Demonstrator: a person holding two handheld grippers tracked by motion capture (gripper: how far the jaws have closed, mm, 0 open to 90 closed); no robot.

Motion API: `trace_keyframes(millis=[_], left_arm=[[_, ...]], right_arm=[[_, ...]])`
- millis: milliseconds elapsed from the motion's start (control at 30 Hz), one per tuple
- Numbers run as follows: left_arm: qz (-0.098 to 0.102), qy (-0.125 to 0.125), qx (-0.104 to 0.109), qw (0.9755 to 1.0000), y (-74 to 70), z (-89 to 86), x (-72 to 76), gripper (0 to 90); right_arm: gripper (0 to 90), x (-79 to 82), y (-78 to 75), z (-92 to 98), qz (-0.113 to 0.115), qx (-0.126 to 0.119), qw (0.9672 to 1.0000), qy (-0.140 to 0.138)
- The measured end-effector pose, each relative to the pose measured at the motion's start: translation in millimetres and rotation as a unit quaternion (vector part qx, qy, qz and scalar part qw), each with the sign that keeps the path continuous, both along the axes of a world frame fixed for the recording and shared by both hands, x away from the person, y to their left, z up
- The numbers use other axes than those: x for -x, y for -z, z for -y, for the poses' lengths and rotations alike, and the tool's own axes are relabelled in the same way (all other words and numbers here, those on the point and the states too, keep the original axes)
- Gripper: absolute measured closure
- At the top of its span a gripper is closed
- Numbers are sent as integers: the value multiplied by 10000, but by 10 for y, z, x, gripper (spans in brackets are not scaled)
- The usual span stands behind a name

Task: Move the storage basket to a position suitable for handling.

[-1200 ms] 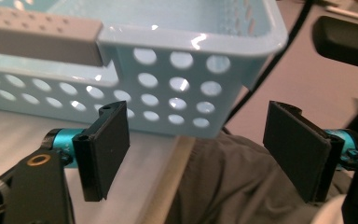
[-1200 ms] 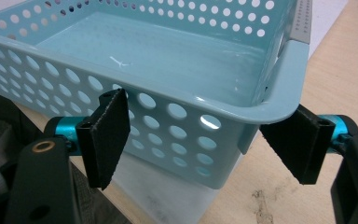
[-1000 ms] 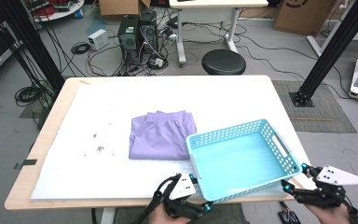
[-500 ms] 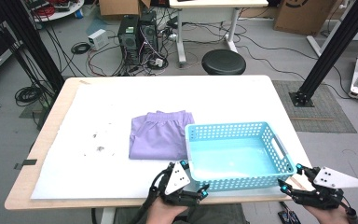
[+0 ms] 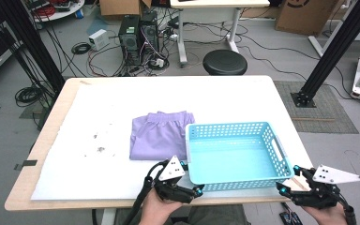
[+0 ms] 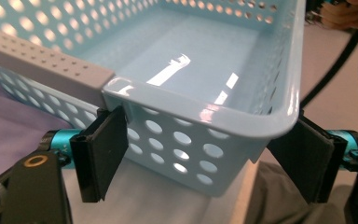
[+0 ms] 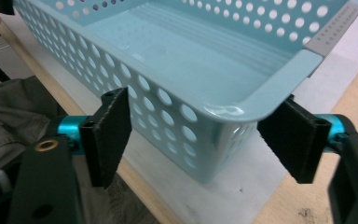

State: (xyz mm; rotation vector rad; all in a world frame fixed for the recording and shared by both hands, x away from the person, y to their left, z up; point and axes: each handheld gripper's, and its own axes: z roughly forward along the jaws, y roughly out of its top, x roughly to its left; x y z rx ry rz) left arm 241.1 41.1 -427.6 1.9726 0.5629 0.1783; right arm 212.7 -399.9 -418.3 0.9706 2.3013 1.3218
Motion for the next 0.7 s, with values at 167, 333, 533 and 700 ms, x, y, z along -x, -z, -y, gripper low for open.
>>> trace_keyframes(millis=[167,333,533,700], left_arm=[[-51,53,-60,10000,22,32,-16,224],[-103,47,-69,9999,43,34,-19,227],[-56,11,-27,10000,27,44,-10,223],[-70,-61,-73,9999,9,95,-37,204]], right_arm=[[202,-151,88,93,-61,-219,9997,-101],[202,-253,150,197,40,-292,9994,-201],[160,-400,170,157,119,-219,9985,-495],[162,-512,181,178,-9,-297,9974,-653]])
